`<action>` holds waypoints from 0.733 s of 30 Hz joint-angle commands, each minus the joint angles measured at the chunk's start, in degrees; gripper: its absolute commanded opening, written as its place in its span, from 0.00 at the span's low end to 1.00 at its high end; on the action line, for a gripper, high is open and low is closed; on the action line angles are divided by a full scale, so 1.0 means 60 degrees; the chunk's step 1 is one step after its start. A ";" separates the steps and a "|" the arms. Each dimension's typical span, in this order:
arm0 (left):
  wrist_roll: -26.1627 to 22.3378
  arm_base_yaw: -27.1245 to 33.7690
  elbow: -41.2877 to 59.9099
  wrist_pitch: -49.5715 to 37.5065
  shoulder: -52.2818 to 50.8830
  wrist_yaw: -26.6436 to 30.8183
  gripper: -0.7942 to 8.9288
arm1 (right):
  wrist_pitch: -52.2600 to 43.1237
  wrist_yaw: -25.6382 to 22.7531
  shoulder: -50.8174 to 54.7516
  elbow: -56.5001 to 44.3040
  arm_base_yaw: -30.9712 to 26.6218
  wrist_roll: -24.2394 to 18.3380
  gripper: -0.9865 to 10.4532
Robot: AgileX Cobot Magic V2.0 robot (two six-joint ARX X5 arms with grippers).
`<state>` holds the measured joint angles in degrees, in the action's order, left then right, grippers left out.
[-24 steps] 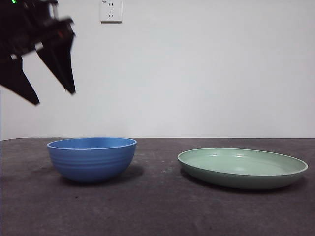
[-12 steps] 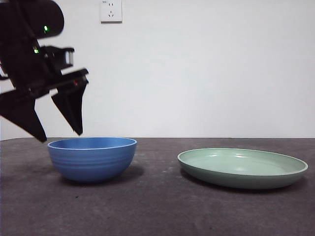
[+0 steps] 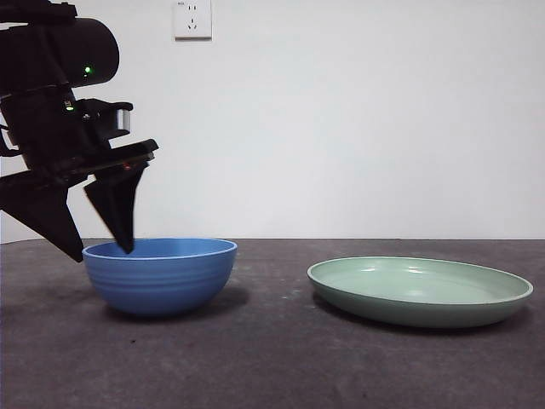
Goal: Pick up the blue bowl, put it on the green plate, put it on desk
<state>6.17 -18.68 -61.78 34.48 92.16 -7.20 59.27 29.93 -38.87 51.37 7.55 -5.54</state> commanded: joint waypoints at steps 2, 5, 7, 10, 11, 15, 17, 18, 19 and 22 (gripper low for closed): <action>0.0339 -0.0073 -0.0197 0.0058 0.0248 0.0175 0.33 | -0.0102 0.0007 -0.0058 0.0182 0.0033 0.0102 0.38; 0.0382 -0.0080 -0.0197 0.0036 0.0273 0.0200 0.27 | -0.0102 0.0004 -0.0058 0.0182 0.0033 0.0102 0.38; 0.0382 -0.0080 -0.0197 0.0022 0.0273 0.0204 0.24 | -0.0102 0.0007 -0.0058 0.0182 0.0033 0.0106 0.38; 0.0386 -0.0080 -0.0197 0.0036 0.0273 0.0200 0.19 | -0.0102 0.0007 -0.0058 0.0182 0.0033 0.0109 0.38; 0.0390 -0.0080 -0.0197 0.0036 0.0273 0.0200 0.19 | -0.0102 0.0007 -0.0058 0.0182 0.0033 0.0109 0.38; 0.0415 -0.0080 -0.0197 0.0036 0.0273 0.0200 0.19 | -0.0102 0.0007 -0.0058 0.0182 0.0033 0.0109 0.38; 0.0415 -0.0080 -0.0197 0.0033 0.0273 0.0204 0.18 | -0.0102 0.0007 -0.0058 0.0182 0.0033 0.0109 0.38; 0.0415 -0.0080 -0.0197 0.0033 0.0273 0.0200 0.15 | -0.0102 0.0007 -0.0058 0.0182 0.0033 0.0109 0.38; 0.0415 -0.0080 -0.0197 0.0029 0.0273 0.0200 0.12 | -0.0102 0.0007 -0.0058 0.0182 0.0033 0.0109 0.38; 0.0415 -0.0080 -0.0197 0.0029 0.0273 0.0200 0.09 | -0.0102 0.0007 -0.0058 0.0182 0.0033 0.0109 0.38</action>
<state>8.40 -18.90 -61.78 34.89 92.58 -6.17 59.27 29.93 -38.87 51.37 7.55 -5.52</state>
